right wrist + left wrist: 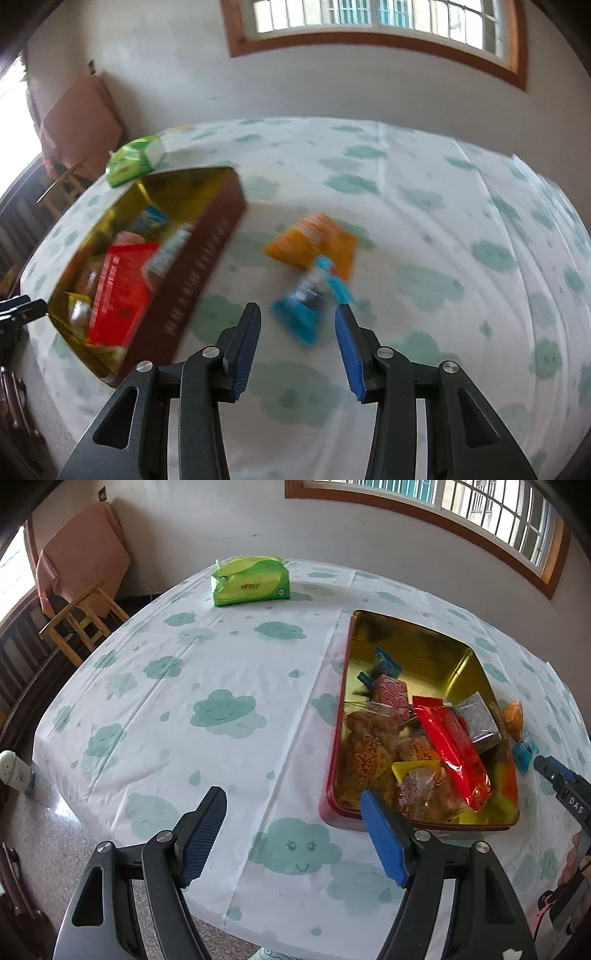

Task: Organize snacks
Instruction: 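Grasp the blue-wrapped candy with the right gripper and lift it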

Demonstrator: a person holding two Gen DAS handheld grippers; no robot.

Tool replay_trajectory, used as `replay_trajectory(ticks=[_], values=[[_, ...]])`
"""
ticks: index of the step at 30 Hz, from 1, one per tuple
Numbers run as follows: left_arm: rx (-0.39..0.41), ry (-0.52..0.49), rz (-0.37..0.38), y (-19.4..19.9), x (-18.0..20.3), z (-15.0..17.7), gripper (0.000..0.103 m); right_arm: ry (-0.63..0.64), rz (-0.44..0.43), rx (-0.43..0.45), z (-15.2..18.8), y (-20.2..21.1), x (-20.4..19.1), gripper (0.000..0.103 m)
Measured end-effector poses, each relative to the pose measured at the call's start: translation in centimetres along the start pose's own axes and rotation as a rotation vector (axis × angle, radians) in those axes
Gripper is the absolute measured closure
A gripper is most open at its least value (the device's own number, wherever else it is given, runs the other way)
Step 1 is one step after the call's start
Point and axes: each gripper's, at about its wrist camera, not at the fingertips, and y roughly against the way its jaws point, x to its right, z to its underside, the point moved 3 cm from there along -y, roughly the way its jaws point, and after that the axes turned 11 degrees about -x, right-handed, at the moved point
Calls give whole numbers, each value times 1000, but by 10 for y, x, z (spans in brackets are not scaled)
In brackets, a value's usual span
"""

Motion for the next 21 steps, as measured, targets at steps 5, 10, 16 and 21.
replay_trajectory(ticks=[5, 10, 16, 21], values=[[-2, -10, -1, 0, 4, 0, 31, -19, -11, -25, 4, -11, 1, 60], [3, -8, -7, 0, 3, -2, 29, -56, -33, -26, -3, -18, -2, 60], [2, -18, -13, 0, 5, -3, 29, -100, -25, -40, -19, -34, -2, 60], [4, -42, -11, 2, 16, -8, 29, -72, 16, -38, -26, -42, -5, 69]])
